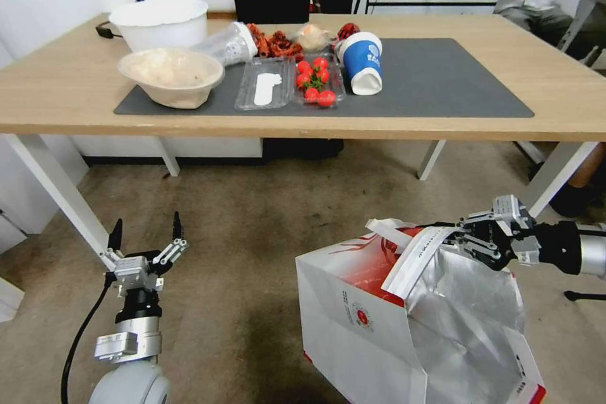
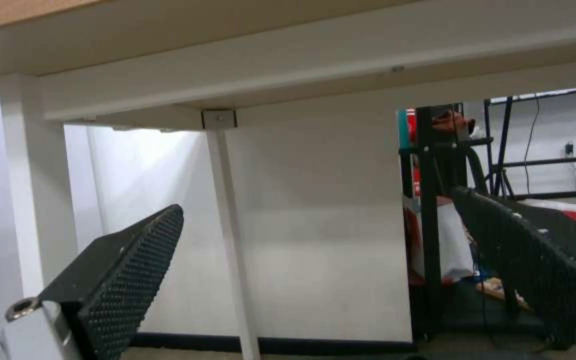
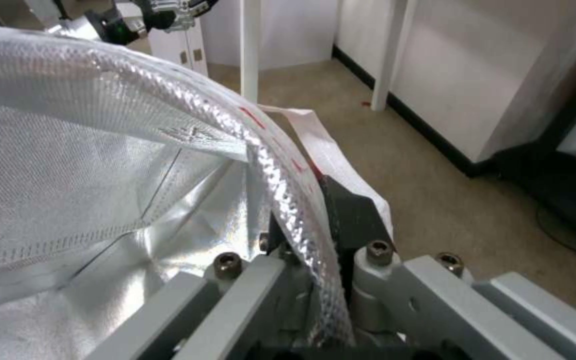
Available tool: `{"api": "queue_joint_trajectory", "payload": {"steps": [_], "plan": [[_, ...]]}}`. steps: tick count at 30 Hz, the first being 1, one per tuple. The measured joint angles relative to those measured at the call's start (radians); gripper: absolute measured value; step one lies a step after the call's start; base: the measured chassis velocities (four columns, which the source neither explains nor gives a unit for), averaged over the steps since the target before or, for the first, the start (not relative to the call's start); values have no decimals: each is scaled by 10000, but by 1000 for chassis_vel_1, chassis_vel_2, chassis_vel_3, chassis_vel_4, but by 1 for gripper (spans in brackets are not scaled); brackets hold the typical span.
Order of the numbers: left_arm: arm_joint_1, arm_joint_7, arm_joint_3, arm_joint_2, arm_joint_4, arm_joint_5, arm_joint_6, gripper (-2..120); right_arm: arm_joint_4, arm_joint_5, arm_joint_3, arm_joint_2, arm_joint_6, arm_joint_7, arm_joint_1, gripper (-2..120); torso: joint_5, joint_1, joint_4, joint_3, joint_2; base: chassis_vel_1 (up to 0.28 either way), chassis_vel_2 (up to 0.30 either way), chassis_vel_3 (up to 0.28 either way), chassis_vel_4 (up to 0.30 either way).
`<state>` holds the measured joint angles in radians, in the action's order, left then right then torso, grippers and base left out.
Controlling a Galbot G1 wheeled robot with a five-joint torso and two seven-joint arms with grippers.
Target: Pick up the food delivery bag from the floor and place it on the table.
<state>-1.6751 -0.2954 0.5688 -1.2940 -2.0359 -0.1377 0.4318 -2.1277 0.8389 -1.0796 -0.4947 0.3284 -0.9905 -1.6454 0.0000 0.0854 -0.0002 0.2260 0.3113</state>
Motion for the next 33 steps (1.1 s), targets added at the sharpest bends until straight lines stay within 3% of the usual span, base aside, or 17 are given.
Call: {"api": "queue_joint_trajectory", "payload": {"steps": [33], "plan": [[-45,45,-1,-33,-66,-2,27,100,4,122,41,-71,20,52,118,0,-1,430,2,891,1322,0,0,0,0]]}}
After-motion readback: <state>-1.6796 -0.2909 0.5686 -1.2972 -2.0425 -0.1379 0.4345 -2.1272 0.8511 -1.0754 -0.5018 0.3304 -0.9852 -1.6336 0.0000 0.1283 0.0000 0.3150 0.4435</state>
